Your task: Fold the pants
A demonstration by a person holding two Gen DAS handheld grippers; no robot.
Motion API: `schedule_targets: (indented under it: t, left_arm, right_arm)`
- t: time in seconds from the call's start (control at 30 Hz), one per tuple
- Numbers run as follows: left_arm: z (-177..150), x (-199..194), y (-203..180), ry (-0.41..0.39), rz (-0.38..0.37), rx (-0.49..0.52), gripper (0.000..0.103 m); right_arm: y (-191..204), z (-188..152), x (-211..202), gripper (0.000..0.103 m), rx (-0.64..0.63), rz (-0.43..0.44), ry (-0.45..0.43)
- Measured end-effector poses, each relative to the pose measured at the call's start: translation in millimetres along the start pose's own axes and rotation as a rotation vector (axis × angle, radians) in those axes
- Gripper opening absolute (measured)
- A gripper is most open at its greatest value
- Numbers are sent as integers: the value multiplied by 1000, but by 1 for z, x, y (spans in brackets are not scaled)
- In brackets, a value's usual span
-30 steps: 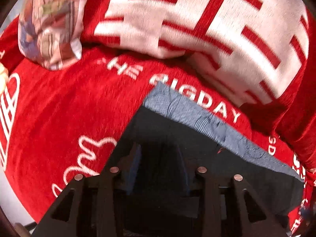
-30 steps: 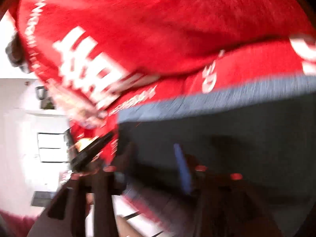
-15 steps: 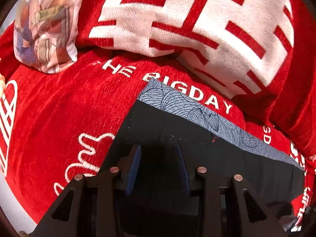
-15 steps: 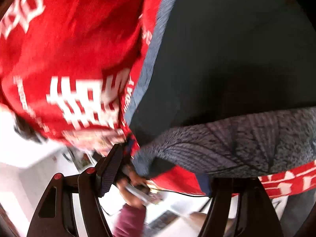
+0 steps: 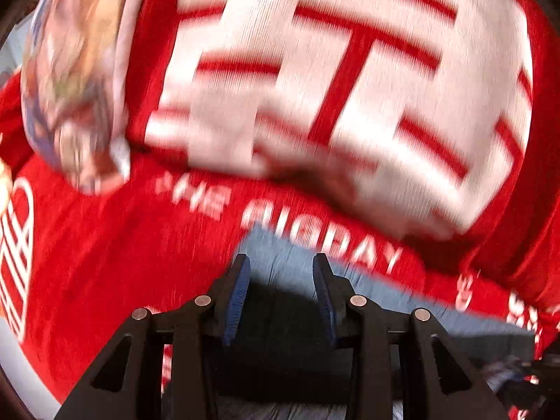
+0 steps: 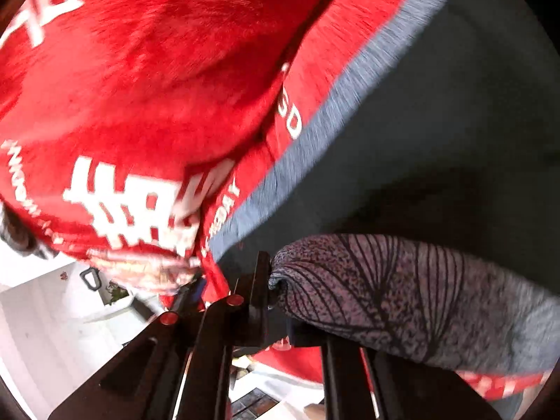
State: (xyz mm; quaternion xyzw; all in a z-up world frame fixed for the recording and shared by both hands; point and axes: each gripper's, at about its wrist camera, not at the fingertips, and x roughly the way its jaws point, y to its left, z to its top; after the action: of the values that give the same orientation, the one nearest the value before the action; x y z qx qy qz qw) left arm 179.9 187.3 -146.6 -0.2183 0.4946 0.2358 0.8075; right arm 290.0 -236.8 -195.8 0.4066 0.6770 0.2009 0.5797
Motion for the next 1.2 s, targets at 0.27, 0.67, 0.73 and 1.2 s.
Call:
schedule_targets:
  t: [0.27,0.67,0.73,1.2]
  left_arm:
    - [-5,-62,10,-70,77,207,65]
    - [-128,25,-30,139,195,424,67]
    - [-129,18,-31,156,202,460,67]
    - [-230,-49,-221,389,-331,615,67]
  right_arm:
    - [29,35,37,60,-146,-90,54]
    - [40,-24,65,60,-485,-443,76]
    - [35,-37,43,60,-492,-389,76]
    - [-160,-137,-195,61,-43,-410,-316]
